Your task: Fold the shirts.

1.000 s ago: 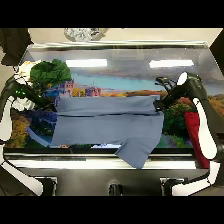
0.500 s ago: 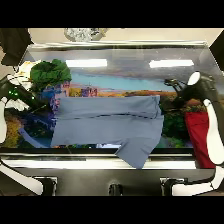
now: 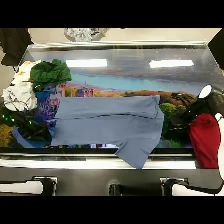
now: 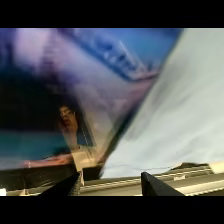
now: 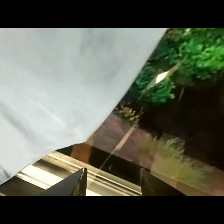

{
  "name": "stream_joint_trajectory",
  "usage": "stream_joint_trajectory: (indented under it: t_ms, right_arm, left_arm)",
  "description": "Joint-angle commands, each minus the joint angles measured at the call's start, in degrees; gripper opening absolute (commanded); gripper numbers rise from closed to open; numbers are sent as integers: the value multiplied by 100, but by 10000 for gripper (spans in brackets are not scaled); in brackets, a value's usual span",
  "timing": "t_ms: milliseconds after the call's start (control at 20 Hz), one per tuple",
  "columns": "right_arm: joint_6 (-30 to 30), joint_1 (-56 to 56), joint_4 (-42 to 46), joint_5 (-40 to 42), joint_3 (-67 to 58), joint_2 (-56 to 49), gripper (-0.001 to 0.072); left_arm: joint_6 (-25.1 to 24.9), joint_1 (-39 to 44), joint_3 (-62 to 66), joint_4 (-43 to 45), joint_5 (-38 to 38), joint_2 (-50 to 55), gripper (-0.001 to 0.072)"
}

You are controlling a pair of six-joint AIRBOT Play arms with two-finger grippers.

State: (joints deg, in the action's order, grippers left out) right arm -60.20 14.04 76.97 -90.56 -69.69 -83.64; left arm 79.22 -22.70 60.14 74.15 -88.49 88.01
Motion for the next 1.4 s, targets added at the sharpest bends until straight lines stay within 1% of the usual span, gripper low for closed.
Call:
stream_joint_trajectory:
  t_ms: [0, 150, 200, 250, 450, 500, 650, 700, 750, 850, 1000, 1200, 1350]
  right_arm:
    - [94, 11, -48, 96, 210, 90, 427]
    - [111, 11, -46, 107, 210, 90, 427]
    - [111, 9, -46, 105, 210, 90, 427]
    - [111, 9, -46, 103, 210, 90, 427]
    - [109, 9, -48, 46, 219, 98, 428]
    - [109, 4, -63, 59, 267, 142, 428]
    - [140, 4, -291, 289, 964, 566, 432]
    - [203, 4, -415, 402, 1344, 782, 433]
    - [284, 4, -595, 481, 1709, 992, 438]
    - [476, 4, -1032, 673, 2459, 1449, 471]
    - [570, 4, -1633, 1132, 3473, 1974, 473]
    - [697, 4, -2179, 1672, 4317, 2041, 473]
    - [710, 4, -2562, 2288, 4590, 2041, 471]
  left_arm:
    - [-142, -59, -651, 24, 396, -203, 464]
    - [-125, 35, -798, -90, 787, -201, 462]
    - [-125, 76, -804, -131, 887, -201, 442]
    - [-125, 120, -804, -151, 964, -201, 393]
    - [125, 245, -944, -168, 1191, -188, 392]
    - [186, 254, -1036, -205, 1325, -190, 364]
    - [179, 286, -1257, -260, 1526, -190, 182]
    - [175, 284, -1274, -258, 1528, -190, 91]
    - [170, 278, -1272, -258, 1528, -203, 47]
    - [61, 278, -1270, -256, 1554, -264, 33]
    - [22, 278, -1270, -258, 1611, -402, 33]
    - [2, 278, -1270, -258, 1609, -557, 32]
    - [-2, 278, -1268, -260, 1591, -621, 32]
